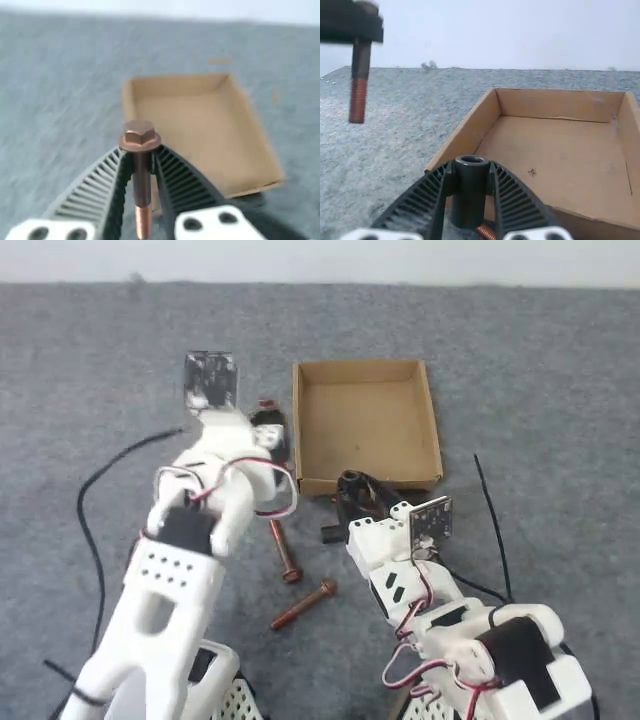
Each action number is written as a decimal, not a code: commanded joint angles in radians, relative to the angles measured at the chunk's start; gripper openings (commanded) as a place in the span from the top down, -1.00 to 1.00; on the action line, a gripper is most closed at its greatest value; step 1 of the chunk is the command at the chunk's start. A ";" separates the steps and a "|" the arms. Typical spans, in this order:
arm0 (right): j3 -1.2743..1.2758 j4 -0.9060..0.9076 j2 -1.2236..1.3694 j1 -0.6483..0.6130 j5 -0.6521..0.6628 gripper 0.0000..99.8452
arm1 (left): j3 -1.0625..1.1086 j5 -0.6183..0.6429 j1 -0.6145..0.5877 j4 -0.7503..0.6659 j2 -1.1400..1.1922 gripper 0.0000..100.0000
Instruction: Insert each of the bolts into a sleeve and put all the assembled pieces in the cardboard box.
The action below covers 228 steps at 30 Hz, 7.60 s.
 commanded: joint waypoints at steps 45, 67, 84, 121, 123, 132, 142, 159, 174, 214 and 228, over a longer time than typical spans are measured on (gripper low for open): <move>-0.149 -0.604 0.585 -0.213 0.250 0.99 | 0.539 0.011 0.095 -0.908 -0.127 0.98; -0.180 -0.605 0.585 -0.154 0.250 0.99 | 0.599 0.006 0.140 -0.907 -0.137 0.98; -0.198 -0.598 0.587 -0.143 0.250 0.99 | 0.593 0.006 0.143 -0.913 -0.138 0.98; -0.230 -0.598 0.587 -0.096 0.250 0.99 | 0.628 0.008 0.147 -1.010 -0.138 0.98; -0.230 -0.598 0.587 -0.096 0.250 0.99 | 0.634 0.008 0.155 -1.010 -0.138 0.98; -0.230 -0.598 0.587 -0.093 0.252 0.99 | 0.642 0.006 0.169 -0.997 -0.138 0.98; -0.245 -0.605 0.585 -0.051 0.250 0.99 | 0.638 0.006 0.172 -0.893 -0.137 0.98; -0.193 -0.613 0.512 -0.047 0.249 0.99 | 0.556 0.005 0.166 -0.674 -0.127 0.97; -0.207 -0.608 0.509 -0.021 0.249 0.99 | 0.573 0.006 0.172 -0.647 -0.137 0.53; -0.060 -0.105 -0.002 0.044 0.324 0.99 | 0.759 -0.219 -0.287 -0.021 -0.605 0.98; -0.500 1.093 -0.487 0.077 0.321 0.99 | 0.759 -0.256 -0.295 -0.014 -0.598 0.98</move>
